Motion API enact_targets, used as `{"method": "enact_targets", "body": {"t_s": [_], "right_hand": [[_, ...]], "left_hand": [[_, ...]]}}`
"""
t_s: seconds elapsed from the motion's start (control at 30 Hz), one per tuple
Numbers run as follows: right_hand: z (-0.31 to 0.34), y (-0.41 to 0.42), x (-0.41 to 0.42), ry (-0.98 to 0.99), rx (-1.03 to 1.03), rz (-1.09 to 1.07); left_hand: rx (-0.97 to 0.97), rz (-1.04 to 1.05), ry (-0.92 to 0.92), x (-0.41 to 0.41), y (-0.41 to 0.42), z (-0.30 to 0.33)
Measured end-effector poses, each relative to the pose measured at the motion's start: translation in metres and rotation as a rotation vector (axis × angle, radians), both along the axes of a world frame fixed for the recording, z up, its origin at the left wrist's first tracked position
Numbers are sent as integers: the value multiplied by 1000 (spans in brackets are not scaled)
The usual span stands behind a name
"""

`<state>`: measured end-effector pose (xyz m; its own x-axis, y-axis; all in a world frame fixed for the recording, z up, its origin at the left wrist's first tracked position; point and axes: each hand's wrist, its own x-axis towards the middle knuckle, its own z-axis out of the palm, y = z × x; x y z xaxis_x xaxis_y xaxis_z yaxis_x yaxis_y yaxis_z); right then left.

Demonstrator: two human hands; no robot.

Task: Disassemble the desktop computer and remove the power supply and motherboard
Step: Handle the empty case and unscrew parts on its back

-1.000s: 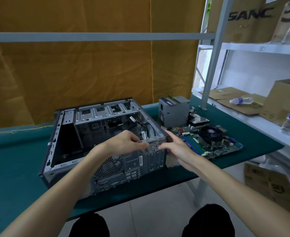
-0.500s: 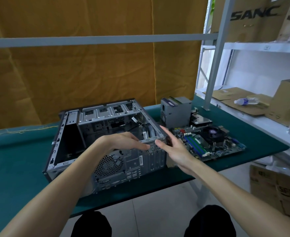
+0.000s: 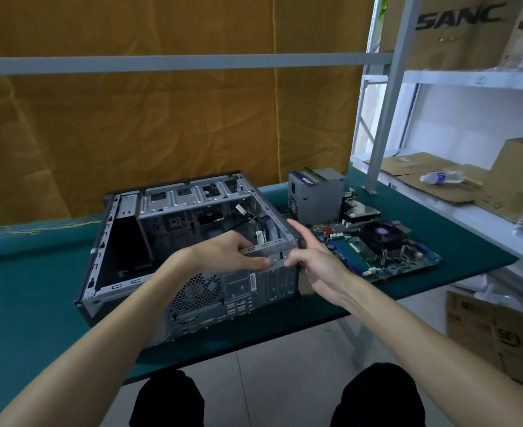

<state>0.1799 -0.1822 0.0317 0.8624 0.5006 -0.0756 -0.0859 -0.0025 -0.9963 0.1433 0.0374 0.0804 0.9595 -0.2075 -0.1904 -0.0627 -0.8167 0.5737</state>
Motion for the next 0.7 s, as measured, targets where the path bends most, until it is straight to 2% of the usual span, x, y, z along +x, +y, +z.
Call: {"method": "enact_targets", "body": {"t_s": [0.07,0.13,0.2,0.27,0.33,0.43,0.47,0.53,0.6,0.67,0.7], "right_hand": [[-6,-7,-3,-77,-146,69],[-3,-17,1,-52,-178,116],[10,-15,13,-41,-162,52],[28,-1,28,-159,-346,-39],[41,18,33,-298,-530,-60],[44,29,36,-447,-721,-44],[44,29,37,-486,-774,-29],[49,30,35,-552,-872,8],[54,30,31,-574,-936,16],[53,26,26,-580,-952,24],[51,22,24,-595,-958,15]], "left_hand": [[165,7,-79,-1,-3,-6],[339,37,-195,-5,-4,-11],[435,47,-286,-9,-5,-13],[506,58,-306,-14,-8,-11],[484,88,-325,-20,-11,-9],[242,194,-426,-38,-3,-6],[246,252,-493,-46,7,-6],[461,446,-636,-57,35,-6],[594,740,-501,-68,66,-4],[543,926,-301,-77,90,-2],[505,954,-236,-79,97,-3]]}}
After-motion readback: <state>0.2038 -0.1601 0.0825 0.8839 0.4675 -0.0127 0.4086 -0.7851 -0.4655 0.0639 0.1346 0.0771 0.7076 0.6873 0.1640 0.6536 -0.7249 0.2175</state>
